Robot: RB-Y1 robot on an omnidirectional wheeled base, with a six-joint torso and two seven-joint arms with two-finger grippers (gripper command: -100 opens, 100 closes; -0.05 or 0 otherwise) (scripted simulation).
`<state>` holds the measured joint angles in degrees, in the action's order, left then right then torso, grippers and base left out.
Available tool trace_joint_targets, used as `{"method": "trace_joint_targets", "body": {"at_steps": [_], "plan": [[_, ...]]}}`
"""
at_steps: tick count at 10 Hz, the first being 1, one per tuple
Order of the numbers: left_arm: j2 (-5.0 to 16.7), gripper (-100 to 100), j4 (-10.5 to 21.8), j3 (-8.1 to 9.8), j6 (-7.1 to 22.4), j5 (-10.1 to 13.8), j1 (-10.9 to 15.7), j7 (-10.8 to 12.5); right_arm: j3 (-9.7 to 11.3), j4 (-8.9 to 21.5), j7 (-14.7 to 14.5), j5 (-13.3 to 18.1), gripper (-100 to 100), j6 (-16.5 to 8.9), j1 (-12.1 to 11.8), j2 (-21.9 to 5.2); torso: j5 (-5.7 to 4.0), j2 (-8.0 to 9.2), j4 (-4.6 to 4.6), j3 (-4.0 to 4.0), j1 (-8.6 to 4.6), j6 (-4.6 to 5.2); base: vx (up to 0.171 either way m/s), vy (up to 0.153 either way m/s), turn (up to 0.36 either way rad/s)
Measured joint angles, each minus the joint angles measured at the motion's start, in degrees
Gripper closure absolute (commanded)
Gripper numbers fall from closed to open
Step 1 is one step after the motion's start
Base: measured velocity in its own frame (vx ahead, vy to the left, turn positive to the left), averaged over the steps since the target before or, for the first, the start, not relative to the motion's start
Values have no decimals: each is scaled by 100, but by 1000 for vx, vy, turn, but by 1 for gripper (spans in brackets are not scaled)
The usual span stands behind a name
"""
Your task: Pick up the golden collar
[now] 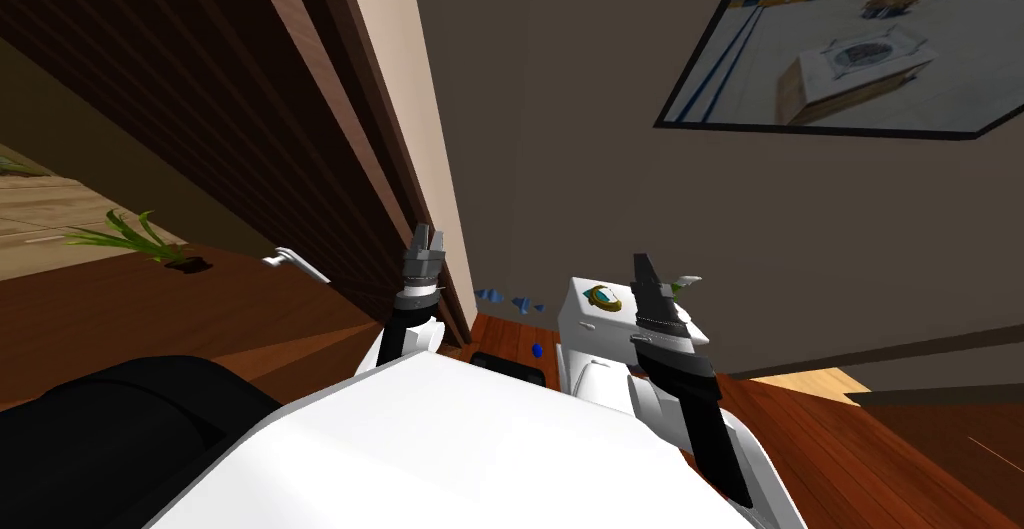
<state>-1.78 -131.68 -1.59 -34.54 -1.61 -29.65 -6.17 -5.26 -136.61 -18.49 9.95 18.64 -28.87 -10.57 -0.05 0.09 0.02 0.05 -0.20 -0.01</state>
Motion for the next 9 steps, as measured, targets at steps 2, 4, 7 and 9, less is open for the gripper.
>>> {"method": "trace_joint_targets", "body": {"at_steps": [2,4,7,9], "plan": [[0,0,0,0,0,0,0,0,-6,16,-305,100,-100,-186,-37,-56,0,-2,0,-1,1,0,-22,-46,75],[0,0,0,0,0,0,0,0,-53,-51,-606,180,-100,-431,-95,-147,-1,-1,0,-1,-4,0,-24,-58,93],[0,0,0,0,0,0,-1,0,-63,-65,-1098,331,-100,-777,-145,-206,-1,0,0,0,-1,2,-25,-42,59],[0,0,0,0,0,0,0,0,-71,-103,-1358,406,-100,-971,-163,-247,2,-5,-1,-2,10,0,-20,-30,106]]}}
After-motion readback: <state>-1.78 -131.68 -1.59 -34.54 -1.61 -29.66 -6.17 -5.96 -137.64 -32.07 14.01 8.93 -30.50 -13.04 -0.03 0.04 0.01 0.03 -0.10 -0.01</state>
